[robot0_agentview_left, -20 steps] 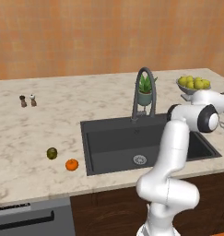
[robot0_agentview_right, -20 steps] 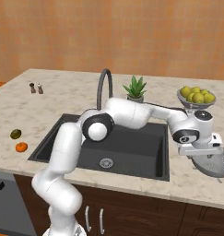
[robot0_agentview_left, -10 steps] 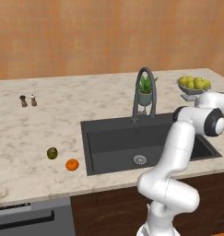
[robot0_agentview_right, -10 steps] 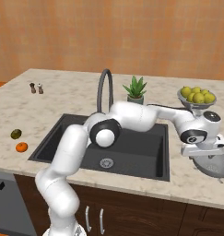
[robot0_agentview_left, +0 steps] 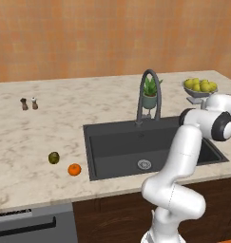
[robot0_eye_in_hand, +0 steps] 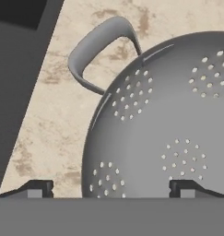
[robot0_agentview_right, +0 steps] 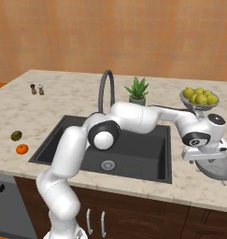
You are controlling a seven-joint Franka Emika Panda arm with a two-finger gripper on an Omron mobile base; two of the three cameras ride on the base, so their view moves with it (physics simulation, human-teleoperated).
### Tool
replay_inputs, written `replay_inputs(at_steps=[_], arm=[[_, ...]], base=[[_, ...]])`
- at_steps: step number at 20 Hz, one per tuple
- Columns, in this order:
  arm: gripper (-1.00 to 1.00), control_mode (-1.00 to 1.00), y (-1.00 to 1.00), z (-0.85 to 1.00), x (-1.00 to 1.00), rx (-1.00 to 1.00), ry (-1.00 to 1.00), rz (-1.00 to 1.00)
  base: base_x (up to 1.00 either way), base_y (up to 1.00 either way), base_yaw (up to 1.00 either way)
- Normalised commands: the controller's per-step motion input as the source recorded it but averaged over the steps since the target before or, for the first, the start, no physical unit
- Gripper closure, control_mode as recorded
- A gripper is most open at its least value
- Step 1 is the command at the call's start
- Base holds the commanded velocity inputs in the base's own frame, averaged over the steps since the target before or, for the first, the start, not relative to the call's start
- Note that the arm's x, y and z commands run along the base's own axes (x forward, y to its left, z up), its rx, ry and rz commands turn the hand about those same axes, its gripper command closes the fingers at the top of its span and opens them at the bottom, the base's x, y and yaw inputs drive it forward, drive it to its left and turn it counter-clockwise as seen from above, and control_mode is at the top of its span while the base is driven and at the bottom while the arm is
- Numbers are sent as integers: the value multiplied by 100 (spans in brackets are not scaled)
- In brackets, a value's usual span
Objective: Put the colander in the sink, put the kiwi, orange in the colander, and turn on the sink faucet and pour water over the colander.
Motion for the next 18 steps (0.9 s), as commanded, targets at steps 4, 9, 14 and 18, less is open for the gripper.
replay_inputs(at_steps=[4,9,14,18], arm=[[-100,-100,2,-8,1,0,0,3],[-100,-100,0,-28,8,0,0,3],[100,-100,0,-33,11,0,0,3],[100,-100,0,-18,1,0,0,3]], base=[[0,0,0],[0,0,0],[0,0,0],[0,0,0]])
